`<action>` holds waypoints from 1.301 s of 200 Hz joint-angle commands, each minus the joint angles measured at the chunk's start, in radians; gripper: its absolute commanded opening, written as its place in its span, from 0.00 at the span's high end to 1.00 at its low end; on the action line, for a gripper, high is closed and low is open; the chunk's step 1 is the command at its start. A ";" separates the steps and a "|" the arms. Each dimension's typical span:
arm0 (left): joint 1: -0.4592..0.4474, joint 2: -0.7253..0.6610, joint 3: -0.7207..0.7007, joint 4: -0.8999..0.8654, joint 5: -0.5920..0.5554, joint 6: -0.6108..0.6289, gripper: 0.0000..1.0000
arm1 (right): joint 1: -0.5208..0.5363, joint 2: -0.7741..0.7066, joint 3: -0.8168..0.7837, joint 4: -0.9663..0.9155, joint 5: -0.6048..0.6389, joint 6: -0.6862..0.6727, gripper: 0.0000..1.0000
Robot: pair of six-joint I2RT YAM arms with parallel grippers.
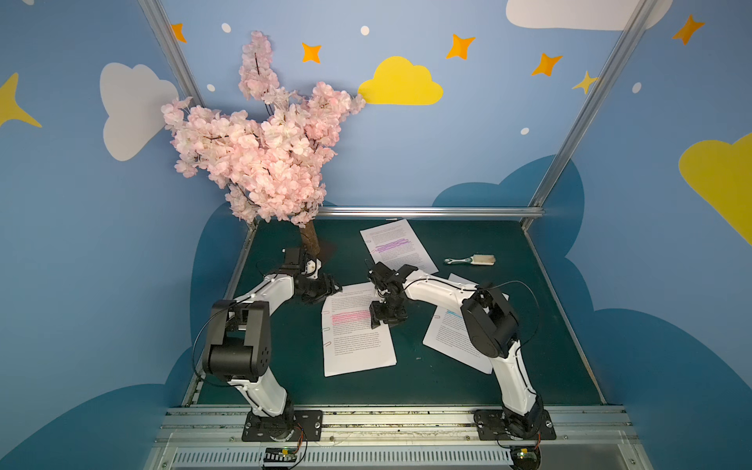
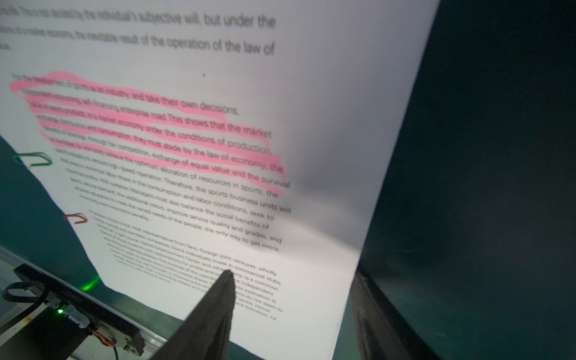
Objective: Unclip the paperclips from the documents
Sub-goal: Pick up the document from the center of the board.
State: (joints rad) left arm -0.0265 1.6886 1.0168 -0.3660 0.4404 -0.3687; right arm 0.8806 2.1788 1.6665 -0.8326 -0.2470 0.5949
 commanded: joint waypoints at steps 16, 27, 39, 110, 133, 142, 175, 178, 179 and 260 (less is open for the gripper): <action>-0.001 0.016 0.000 -0.052 -0.039 0.086 0.28 | 0.026 0.079 -0.022 0.004 -0.058 0.000 0.40; -0.004 0.019 0.003 -0.060 -0.061 0.102 0.29 | 0.026 0.077 -0.024 0.004 -0.057 0.000 0.40; -0.007 0.023 0.010 -0.068 -0.082 0.118 0.32 | 0.027 0.074 -0.024 0.004 -0.057 0.000 0.40; -0.048 0.016 0.039 -0.089 -0.182 0.174 0.86 | 0.031 0.070 -0.022 0.003 -0.056 0.000 0.40; -0.060 -0.005 0.045 -0.099 -0.191 0.181 0.96 | 0.030 0.063 -0.021 0.003 -0.064 -0.009 0.40; -0.069 -0.016 0.050 -0.107 -0.196 0.189 0.96 | 0.030 0.055 -0.021 0.000 -0.066 -0.018 0.39; -0.100 -0.070 0.071 -0.145 -0.197 0.195 0.96 | 0.004 -0.046 -0.021 -0.053 -0.044 -0.108 0.34; -0.103 -0.076 0.075 -0.151 -0.200 0.193 0.96 | 0.002 -0.058 -0.021 -0.063 -0.040 -0.120 0.33; -0.104 -0.079 0.076 -0.152 -0.201 0.192 0.96 | 0.000 -0.063 -0.021 -0.067 -0.039 -0.125 0.33; -0.258 -0.242 0.170 -0.275 -0.279 0.231 0.96 | -0.174 -0.443 -0.068 -0.214 -0.108 -0.446 0.28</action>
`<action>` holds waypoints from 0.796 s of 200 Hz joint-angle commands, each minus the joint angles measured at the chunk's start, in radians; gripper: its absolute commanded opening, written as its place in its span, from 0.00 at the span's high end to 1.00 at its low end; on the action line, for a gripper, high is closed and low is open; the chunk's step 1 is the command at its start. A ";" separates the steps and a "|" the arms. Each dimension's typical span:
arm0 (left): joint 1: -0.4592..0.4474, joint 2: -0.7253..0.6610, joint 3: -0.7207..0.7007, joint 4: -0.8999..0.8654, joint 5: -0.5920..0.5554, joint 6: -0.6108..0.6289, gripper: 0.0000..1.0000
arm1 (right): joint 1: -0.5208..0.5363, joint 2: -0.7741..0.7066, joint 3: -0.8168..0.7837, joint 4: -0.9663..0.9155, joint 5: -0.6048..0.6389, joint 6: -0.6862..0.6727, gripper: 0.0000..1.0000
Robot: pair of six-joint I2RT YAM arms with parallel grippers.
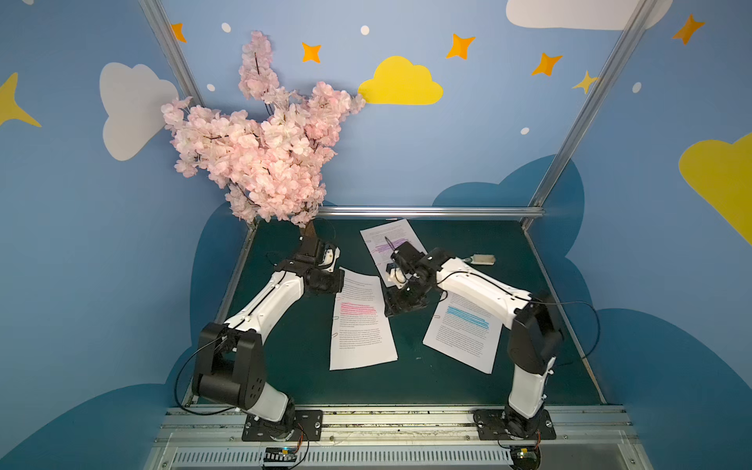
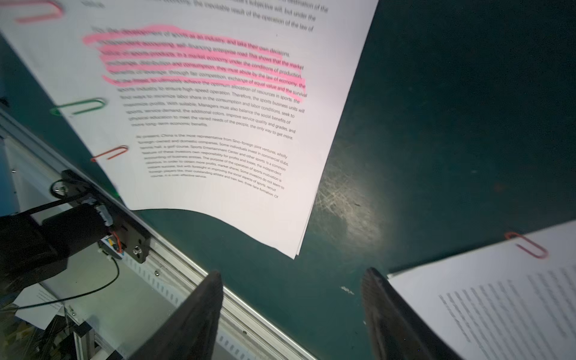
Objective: Unclip the paperclips from the documents
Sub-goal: Pick up the document from the center of the board.
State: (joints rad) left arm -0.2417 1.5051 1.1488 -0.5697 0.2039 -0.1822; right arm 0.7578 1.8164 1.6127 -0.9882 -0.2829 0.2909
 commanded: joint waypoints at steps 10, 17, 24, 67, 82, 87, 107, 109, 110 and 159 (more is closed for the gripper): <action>-0.063 -0.087 0.055 -0.092 -0.049 0.080 0.96 | -0.068 -0.107 -0.001 -0.062 -0.100 -0.213 0.28; -0.074 -0.109 0.061 -0.097 -0.049 0.111 0.96 | -0.075 -0.123 0.006 -0.063 -0.105 -0.263 0.28; -0.085 -0.136 0.058 -0.091 -0.046 0.143 0.96 | -0.082 -0.136 0.014 -0.066 -0.116 -0.324 0.27; -0.108 -0.334 -0.030 0.048 0.101 0.281 0.97 | -0.129 -0.205 0.021 -0.045 -0.245 -0.660 0.22; -0.110 -0.414 -0.071 0.104 0.160 0.326 0.98 | -0.163 -0.241 -0.014 0.020 -0.317 -0.700 0.20; -0.110 -0.440 -0.084 0.121 0.174 0.333 0.98 | -0.177 -0.257 -0.030 0.050 -0.348 -0.709 0.20; -0.111 -0.534 -0.114 0.147 0.256 0.397 0.98 | -0.223 -0.328 -0.103 0.223 -0.447 -0.713 0.17; -0.112 -0.541 -0.115 0.148 0.260 0.402 0.98 | -0.227 -0.336 -0.115 0.249 -0.453 -0.709 0.17; -0.112 -0.545 -0.116 0.146 0.263 0.404 0.98 | -0.228 -0.340 -0.121 0.262 -0.456 -0.707 0.16; -0.110 -0.647 -0.098 0.125 0.319 0.477 0.97 | -0.275 -0.426 -0.338 0.718 -0.506 -0.557 0.11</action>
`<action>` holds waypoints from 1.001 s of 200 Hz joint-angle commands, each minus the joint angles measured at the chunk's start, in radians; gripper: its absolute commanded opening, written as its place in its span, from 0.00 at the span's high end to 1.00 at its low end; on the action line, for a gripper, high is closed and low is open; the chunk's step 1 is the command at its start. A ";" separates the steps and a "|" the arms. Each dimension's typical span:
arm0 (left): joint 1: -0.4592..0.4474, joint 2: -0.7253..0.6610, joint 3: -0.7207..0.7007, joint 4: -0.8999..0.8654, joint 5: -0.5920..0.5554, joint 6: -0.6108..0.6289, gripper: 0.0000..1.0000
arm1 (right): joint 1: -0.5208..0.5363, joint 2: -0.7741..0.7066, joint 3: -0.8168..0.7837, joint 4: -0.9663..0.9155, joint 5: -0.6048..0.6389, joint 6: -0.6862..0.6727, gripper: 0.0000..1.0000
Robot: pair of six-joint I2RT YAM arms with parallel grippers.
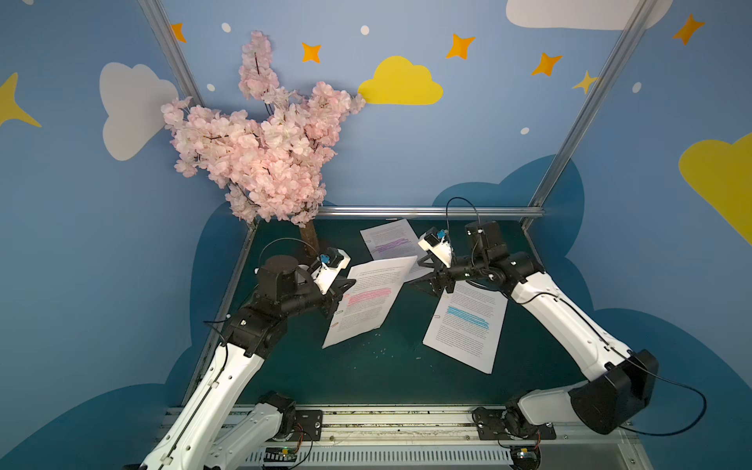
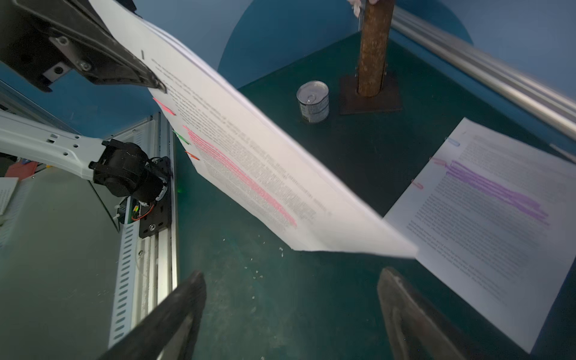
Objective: Unclip the paperclips from the documents
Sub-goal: Pick up the document from the center of the board.
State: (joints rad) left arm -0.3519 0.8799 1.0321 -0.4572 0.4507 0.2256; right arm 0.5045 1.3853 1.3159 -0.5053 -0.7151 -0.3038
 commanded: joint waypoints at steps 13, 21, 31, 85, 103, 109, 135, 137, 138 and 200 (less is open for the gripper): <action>-0.001 -0.030 0.030 0.014 0.080 0.074 0.97 | -0.034 0.022 -0.026 0.206 -0.107 0.006 0.11; -0.001 -0.029 0.040 0.009 0.100 0.081 0.98 | -0.037 0.031 -0.018 0.200 -0.106 0.006 0.10; 0.000 -0.026 0.059 -0.014 0.121 0.091 0.98 | -0.048 0.033 -0.012 0.209 -0.109 0.006 0.10; 0.001 -0.041 0.081 -0.005 0.131 0.077 0.98 | -0.095 0.035 -0.020 0.304 -0.281 0.044 0.09; 0.001 -0.038 0.078 0.031 0.138 0.038 0.98 | -0.092 0.035 -0.038 0.366 -0.387 0.097 0.09; 0.001 -0.041 0.074 0.048 0.140 0.025 0.98 | -0.090 0.036 -0.039 0.365 -0.419 0.096 0.09; 0.005 -0.050 0.053 0.134 0.132 -0.031 0.98 | -0.078 0.038 -0.045 0.352 -0.478 0.094 0.10; 0.004 -0.051 0.053 0.139 0.130 -0.036 0.98 | -0.077 0.039 -0.046 0.352 -0.481 0.094 0.10; 0.006 -0.053 0.053 0.143 0.130 -0.037 0.98 | -0.077 0.039 -0.047 0.351 -0.480 0.094 0.10; 0.043 -0.096 -0.001 0.264 0.112 -0.133 0.98 | -0.077 0.030 -0.071 0.493 -0.497 0.241 0.23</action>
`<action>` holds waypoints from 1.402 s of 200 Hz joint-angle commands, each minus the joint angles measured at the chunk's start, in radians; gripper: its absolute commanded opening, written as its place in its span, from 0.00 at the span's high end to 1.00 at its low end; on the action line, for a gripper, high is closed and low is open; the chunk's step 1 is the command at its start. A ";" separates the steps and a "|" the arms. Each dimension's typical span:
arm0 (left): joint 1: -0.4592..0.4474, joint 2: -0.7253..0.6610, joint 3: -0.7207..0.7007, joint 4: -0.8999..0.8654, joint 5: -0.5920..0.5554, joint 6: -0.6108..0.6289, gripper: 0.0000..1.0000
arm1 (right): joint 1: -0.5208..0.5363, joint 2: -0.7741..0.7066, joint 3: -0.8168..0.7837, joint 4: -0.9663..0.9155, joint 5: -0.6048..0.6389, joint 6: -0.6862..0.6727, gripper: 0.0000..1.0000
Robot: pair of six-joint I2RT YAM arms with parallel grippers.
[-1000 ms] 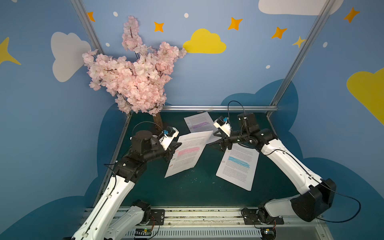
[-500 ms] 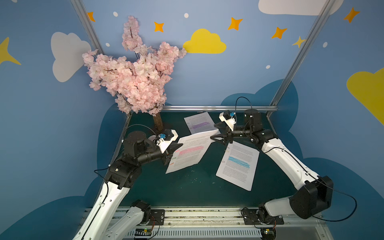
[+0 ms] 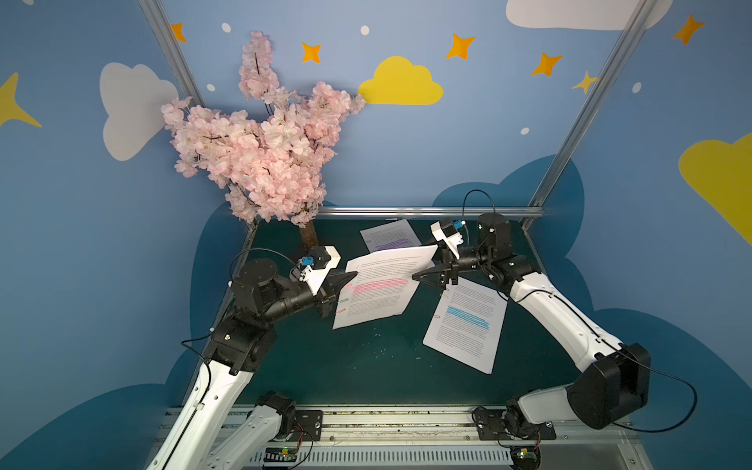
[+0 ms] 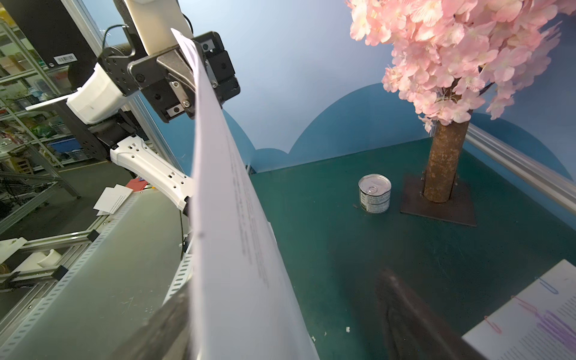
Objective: Unclip the paperclips from the documents
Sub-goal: Pick up the document from the center of the board.
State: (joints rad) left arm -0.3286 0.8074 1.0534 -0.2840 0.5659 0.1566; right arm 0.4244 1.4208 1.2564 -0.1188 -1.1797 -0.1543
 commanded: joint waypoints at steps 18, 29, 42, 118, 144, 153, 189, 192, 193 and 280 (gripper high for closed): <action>0.037 -0.032 -0.040 0.131 -0.003 -0.107 0.98 | 0.003 -0.006 -0.010 0.156 -0.024 0.153 0.33; 0.045 -0.036 -0.050 0.158 -0.003 -0.133 0.97 | 0.005 -0.002 -0.006 0.176 -0.017 0.186 0.40; 0.052 -0.043 -0.067 0.206 -0.018 -0.168 0.98 | 0.008 0.006 0.000 0.193 -0.016 0.221 0.49; 0.093 -0.037 -0.118 0.370 -0.058 -0.295 0.98 | 0.028 0.042 0.048 0.233 -0.001 0.302 0.74; 0.116 -0.046 -0.151 0.394 -0.064 -0.313 0.98 | 0.032 0.060 0.077 0.228 0.019 0.335 0.77; 0.124 -0.044 -0.161 0.408 -0.059 -0.325 0.98 | 0.036 0.062 0.083 0.231 0.028 0.339 0.77; 0.140 -0.024 -0.173 0.457 -0.047 -0.376 0.97 | 0.048 0.072 0.099 0.288 0.057 0.380 0.82; 0.140 -0.024 -0.173 0.463 -0.048 -0.379 0.98 | 0.050 0.073 0.102 0.288 0.061 0.384 0.84; 0.141 -0.024 -0.173 0.465 -0.049 -0.381 0.98 | 0.051 0.074 0.102 0.288 0.063 0.386 0.84; 0.187 -0.011 -0.159 0.355 0.029 -0.300 0.82 | 0.063 0.088 0.186 0.146 0.126 0.447 1.00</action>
State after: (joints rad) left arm -0.1596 0.8040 0.8745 0.1349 0.5484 -0.2035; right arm 0.4824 1.5234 1.3853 0.0921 -1.0794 0.2813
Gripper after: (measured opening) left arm 0.091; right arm 0.045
